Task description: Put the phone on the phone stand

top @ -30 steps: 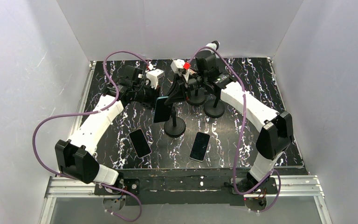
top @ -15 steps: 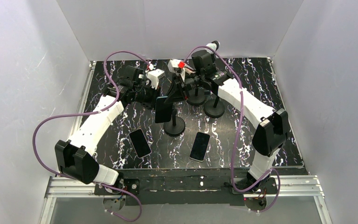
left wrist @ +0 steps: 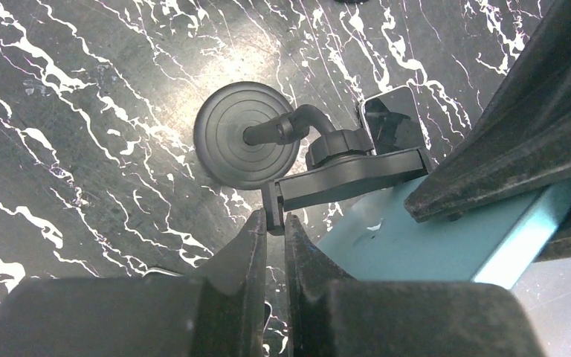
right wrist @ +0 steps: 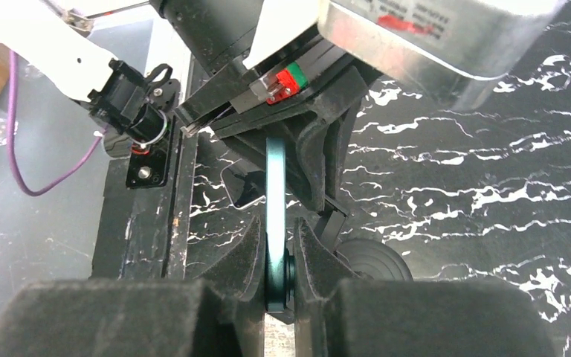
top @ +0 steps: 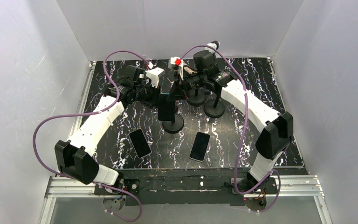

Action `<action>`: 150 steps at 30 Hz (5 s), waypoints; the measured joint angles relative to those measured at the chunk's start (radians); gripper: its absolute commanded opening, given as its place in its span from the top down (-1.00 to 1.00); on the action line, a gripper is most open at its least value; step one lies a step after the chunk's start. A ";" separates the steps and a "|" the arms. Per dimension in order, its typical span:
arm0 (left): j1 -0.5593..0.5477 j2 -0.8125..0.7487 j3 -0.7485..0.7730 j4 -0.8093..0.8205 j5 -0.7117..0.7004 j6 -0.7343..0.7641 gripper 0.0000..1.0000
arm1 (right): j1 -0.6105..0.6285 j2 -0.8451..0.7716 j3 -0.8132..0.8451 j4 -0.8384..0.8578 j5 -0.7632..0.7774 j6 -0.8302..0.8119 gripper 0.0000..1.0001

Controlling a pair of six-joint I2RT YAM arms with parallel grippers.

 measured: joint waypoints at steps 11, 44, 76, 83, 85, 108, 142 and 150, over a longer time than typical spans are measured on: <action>-0.013 0.000 0.006 0.021 -0.093 -0.042 1.00 | 0.019 -0.031 -0.011 0.003 0.156 0.053 0.97; -0.063 0.077 0.115 -0.028 -0.321 -0.140 1.00 | 0.049 -0.045 0.022 -0.045 0.515 0.183 0.97; -0.085 0.109 0.140 -0.035 -0.383 -0.140 1.00 | 0.066 0.029 0.129 -0.120 0.576 0.209 0.97; -0.076 0.109 0.140 -0.035 -0.336 -0.129 0.88 | 0.066 0.029 0.129 -0.119 0.575 0.194 0.97; -0.074 0.109 0.140 -0.036 -0.322 -0.127 0.84 | 0.066 0.029 0.129 -0.118 0.573 0.191 0.97; -0.066 0.046 0.141 -0.107 -0.185 -0.154 -0.33 | 0.053 0.039 0.117 -0.060 0.651 0.158 0.97; 0.095 -0.217 -0.017 0.127 0.045 -0.283 -0.80 | -0.052 0.072 0.083 0.005 0.384 0.243 0.97; 0.095 -0.217 -0.019 0.127 0.047 -0.282 -0.83 | -0.058 0.080 0.086 0.005 0.365 0.260 0.28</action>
